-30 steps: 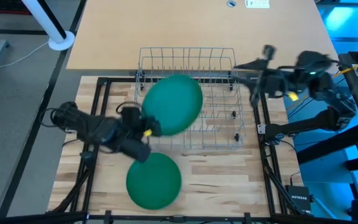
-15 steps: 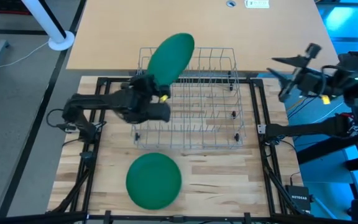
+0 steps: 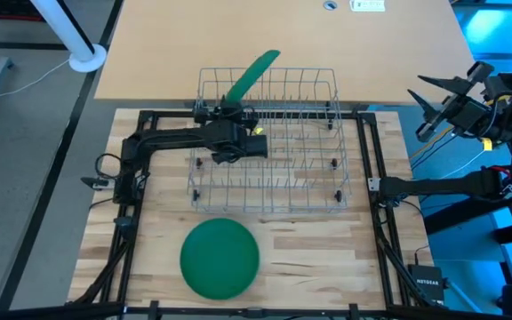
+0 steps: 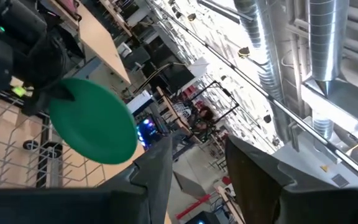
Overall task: Sort dishes
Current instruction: Put the top green plate into the dish rack
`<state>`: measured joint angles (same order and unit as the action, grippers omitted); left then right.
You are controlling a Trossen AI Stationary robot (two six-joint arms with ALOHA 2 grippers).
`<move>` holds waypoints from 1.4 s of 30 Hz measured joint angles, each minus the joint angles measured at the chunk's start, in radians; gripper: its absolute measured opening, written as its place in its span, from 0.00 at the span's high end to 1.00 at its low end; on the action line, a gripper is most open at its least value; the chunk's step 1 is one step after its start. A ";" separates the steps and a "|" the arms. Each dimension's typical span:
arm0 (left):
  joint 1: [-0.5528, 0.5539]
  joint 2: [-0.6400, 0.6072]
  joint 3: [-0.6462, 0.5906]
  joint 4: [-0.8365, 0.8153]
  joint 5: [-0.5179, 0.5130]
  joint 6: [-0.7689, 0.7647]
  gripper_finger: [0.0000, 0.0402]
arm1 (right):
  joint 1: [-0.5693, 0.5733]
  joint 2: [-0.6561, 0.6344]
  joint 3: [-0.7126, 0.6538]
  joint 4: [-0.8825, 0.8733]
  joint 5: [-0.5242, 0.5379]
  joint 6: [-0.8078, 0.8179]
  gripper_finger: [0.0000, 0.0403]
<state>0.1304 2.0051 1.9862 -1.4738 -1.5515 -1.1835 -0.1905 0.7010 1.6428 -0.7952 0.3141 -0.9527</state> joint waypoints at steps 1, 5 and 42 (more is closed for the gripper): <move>0.008 0.004 0.000 -0.003 0.007 0.006 0.94 | 0.000 0.000 0.000 -0.001 0.000 -0.001 0.62; 0.039 0.018 0.000 -0.008 0.047 0.009 0.94 | 0.000 0.000 0.000 -0.013 0.000 -0.006 0.62; 0.146 0.085 0.007 0.017 0.188 -0.097 0.94 | 0.001 0.001 -0.001 -0.027 0.000 -0.021 0.62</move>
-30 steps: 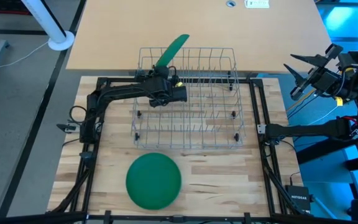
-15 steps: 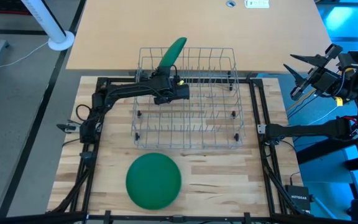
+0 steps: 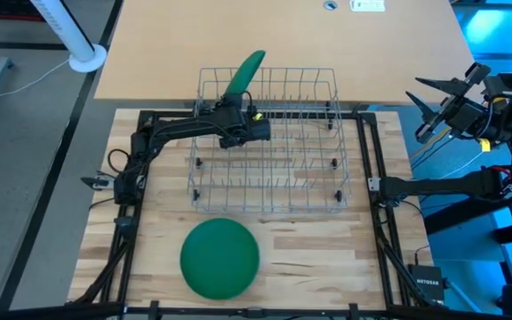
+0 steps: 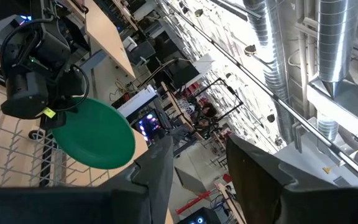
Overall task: Sort dishes
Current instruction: Put the top green plate into the dish rack
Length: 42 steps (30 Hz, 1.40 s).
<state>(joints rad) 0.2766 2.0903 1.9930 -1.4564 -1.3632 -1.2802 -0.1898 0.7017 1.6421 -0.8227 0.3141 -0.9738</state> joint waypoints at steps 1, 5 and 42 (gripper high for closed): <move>0.001 0.000 0.000 0.001 -0.001 0.000 0.94 | 0.000 0.000 0.000 0.000 0.000 0.000 0.62; 0.007 0.000 0.000 0.002 -0.001 -0.003 0.94 | 0.000 0.000 0.000 0.000 0.000 0.000 0.62; 0.031 0.041 0.000 0.133 0.116 0.107 0.94 | -0.001 0.000 0.000 -0.011 -0.001 -0.001 0.62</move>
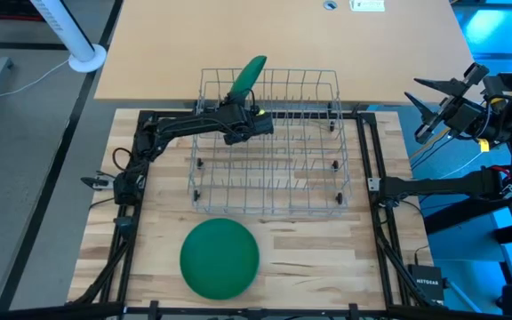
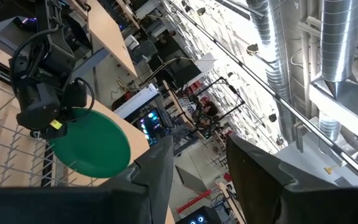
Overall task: Sort dishes
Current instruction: Put the top green plate into the dish rack
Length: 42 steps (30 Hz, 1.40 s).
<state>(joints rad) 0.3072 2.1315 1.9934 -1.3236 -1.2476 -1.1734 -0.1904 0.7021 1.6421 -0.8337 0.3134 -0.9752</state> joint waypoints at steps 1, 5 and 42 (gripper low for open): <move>0.003 0.000 0.000 0.001 0.001 0.000 0.94 | 0.000 0.000 0.000 0.000 0.000 0.000 0.62; 0.009 -0.002 0.000 0.003 0.007 0.000 0.94 | 0.000 0.000 0.000 0.000 0.000 0.000 0.62; -0.001 -0.002 0.140 0.001 0.036 0.097 0.94 | 0.001 0.000 0.000 0.004 0.000 0.000 0.62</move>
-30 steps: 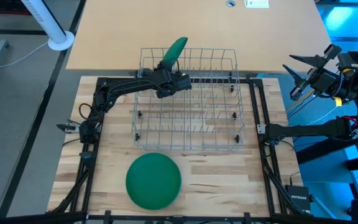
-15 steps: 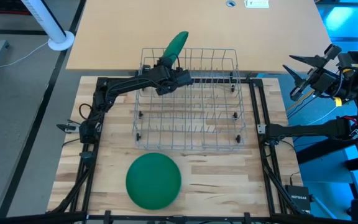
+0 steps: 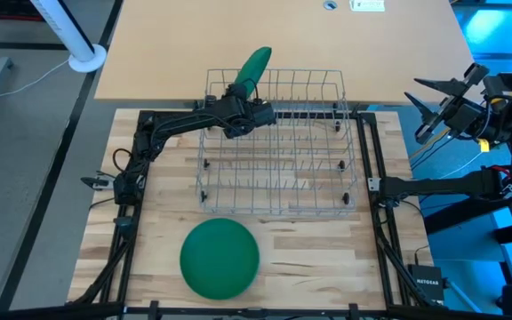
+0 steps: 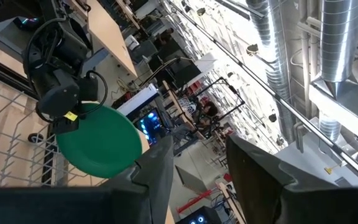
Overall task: Sort dishes
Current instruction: Put the top green plate into the dish rack
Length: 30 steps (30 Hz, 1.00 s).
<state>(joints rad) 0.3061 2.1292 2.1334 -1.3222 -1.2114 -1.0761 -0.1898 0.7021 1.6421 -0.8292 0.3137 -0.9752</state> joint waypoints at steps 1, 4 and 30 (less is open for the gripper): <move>0.000 0.000 0.000 0.000 0.000 0.000 0.94 | 0.000 0.000 0.000 0.001 0.000 0.000 0.62; 0.000 0.000 0.000 0.000 0.000 0.000 0.94 | 0.000 0.000 0.000 -0.006 0.000 0.000 0.62; -0.005 0.000 0.000 -0.002 0.011 -0.009 0.94 | -0.001 0.408 -0.001 -0.714 0.164 0.333 0.62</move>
<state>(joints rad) 0.3008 2.1292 2.1334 -1.3239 -1.1999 -1.0849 -0.1905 1.1098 1.6409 -1.5429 0.4774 -0.6426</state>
